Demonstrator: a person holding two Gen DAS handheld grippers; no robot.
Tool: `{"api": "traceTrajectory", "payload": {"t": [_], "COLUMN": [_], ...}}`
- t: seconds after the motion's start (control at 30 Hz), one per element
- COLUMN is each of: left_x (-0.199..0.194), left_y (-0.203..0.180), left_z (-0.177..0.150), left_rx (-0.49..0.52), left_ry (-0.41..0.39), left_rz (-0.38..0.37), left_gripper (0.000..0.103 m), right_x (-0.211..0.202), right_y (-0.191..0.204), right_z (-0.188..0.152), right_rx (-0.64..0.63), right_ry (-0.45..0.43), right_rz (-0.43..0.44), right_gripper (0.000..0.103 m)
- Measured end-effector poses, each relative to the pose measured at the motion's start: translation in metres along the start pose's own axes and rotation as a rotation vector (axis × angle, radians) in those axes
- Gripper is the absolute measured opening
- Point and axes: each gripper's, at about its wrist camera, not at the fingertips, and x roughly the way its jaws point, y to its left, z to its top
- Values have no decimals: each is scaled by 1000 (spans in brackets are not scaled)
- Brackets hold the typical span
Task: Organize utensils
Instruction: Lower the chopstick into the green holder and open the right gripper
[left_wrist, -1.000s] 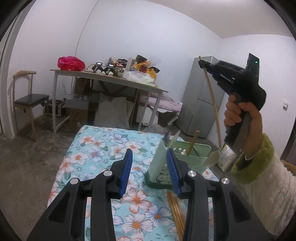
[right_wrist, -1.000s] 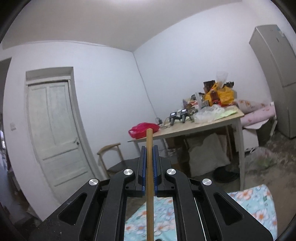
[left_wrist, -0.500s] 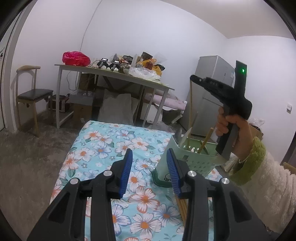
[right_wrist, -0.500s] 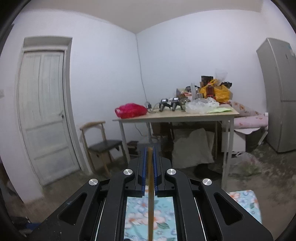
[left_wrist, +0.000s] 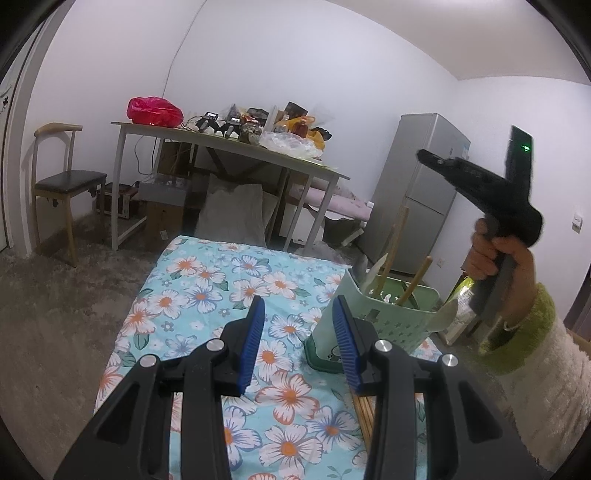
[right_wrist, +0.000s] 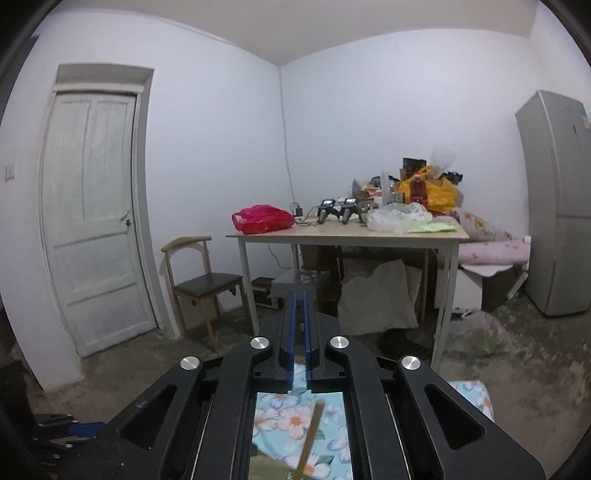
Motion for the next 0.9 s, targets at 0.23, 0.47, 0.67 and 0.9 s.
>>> {"api": "traceTrajectory", "payload": {"t": [0.23,0.47,0.67,0.9], "left_x": [0,1,-5,-6], "left_y": [-1,-4,-7,-9], "left_z": [-1,-7,-9,-10], "left_rx": [5,6,15,18], "left_ry": [14,44,39,43], "left_rz": [-1,0,15,15], "left_gripper": [37,41,43,44], "right_x": [-32,7,26,1], "right_y": [-11,11,-3,-45], "right_z": [-26,-93,-116,-105], "right_rx": [49,-154,-198,-21], "right_ry": [120,430,502,440], "right_rz": [-27,-109,-231,-294], "right_gripper": [33,50,46,30]}}
